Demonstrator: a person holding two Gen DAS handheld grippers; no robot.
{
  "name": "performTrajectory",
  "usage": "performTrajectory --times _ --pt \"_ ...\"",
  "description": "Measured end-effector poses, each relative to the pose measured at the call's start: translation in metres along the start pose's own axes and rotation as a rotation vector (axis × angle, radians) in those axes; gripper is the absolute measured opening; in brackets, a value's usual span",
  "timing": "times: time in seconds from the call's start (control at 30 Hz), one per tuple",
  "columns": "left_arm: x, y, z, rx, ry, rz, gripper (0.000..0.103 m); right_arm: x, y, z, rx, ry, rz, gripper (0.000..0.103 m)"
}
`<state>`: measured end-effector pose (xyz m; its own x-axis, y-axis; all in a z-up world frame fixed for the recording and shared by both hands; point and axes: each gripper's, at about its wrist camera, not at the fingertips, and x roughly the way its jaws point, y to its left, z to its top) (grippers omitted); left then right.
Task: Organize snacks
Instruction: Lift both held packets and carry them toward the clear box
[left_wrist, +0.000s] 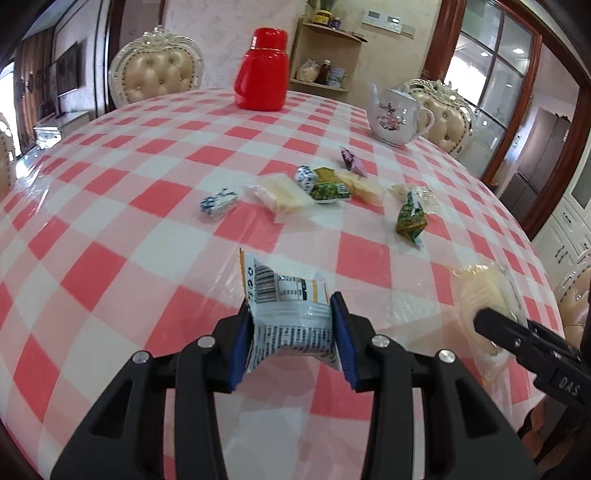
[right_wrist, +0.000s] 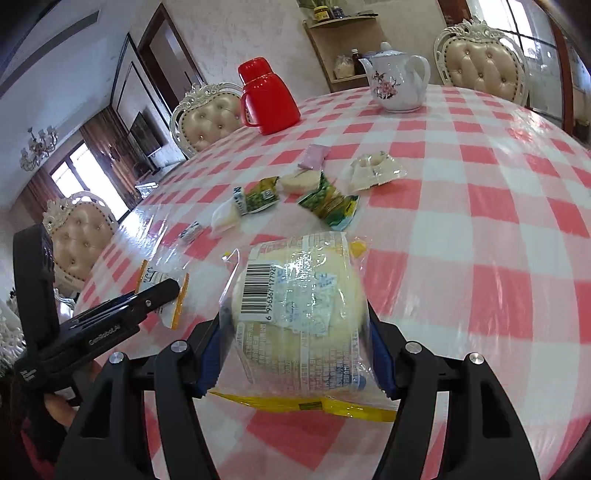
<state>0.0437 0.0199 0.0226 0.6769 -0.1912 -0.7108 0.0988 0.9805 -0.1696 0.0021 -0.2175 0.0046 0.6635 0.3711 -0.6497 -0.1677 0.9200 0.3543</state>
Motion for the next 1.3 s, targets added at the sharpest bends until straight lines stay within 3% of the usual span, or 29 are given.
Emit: performTrajectory --times 0.37,0.83,1.3 --pt "-0.042 0.003 -0.036 -0.024 -0.038 -0.006 0.041 -0.019 0.029 -0.035 0.006 -0.002 0.052 0.064" --pt "-0.115 0.019 -0.080 -0.008 -0.104 0.055 0.041 -0.039 0.070 -0.074 -0.037 0.012 0.106 0.064" --pt "-0.203 0.082 -0.116 -0.060 -0.181 0.165 0.041 -0.058 0.174 -0.115 -0.251 0.061 0.222 0.064"
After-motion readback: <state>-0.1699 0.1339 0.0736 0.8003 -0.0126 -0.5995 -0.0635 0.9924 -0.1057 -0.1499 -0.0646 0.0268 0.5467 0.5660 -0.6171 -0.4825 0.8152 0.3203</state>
